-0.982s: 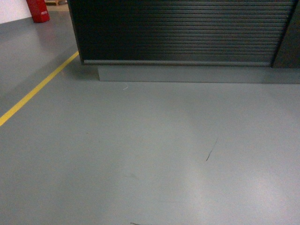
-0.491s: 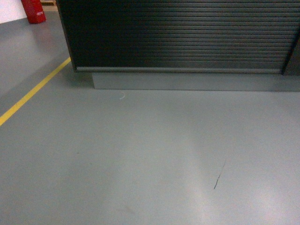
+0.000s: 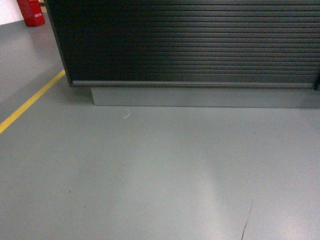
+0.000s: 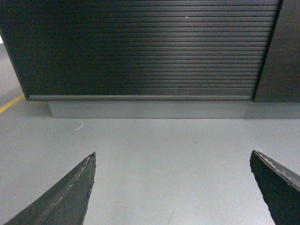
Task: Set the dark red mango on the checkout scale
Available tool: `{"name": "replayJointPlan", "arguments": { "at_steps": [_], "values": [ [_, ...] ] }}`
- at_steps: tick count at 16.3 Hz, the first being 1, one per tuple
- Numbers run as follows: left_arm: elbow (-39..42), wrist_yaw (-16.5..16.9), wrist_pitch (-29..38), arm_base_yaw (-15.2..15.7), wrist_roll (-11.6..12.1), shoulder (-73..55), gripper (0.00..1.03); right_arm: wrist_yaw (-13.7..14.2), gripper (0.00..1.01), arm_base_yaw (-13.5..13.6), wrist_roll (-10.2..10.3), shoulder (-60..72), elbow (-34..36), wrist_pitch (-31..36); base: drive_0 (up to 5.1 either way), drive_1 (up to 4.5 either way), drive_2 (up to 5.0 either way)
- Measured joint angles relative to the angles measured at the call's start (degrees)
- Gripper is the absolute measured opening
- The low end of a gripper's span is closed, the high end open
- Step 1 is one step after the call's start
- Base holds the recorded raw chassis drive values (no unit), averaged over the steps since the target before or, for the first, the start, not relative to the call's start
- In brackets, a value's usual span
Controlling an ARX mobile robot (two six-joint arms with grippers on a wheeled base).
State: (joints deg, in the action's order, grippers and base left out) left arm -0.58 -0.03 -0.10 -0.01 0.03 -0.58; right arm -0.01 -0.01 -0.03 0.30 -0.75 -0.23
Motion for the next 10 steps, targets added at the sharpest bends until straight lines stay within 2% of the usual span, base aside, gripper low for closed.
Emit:
{"name": "replayJointPlan", "arguments": {
  "at_steps": [10],
  "values": [
    [0.0, 0.0, -0.1, 0.0, 0.0, 0.0, 0.98, 0.0, 0.98, 0.0, 0.0, 0.0, 0.0, 0.0, 0.1, 4.37, -4.3]
  ]
}}
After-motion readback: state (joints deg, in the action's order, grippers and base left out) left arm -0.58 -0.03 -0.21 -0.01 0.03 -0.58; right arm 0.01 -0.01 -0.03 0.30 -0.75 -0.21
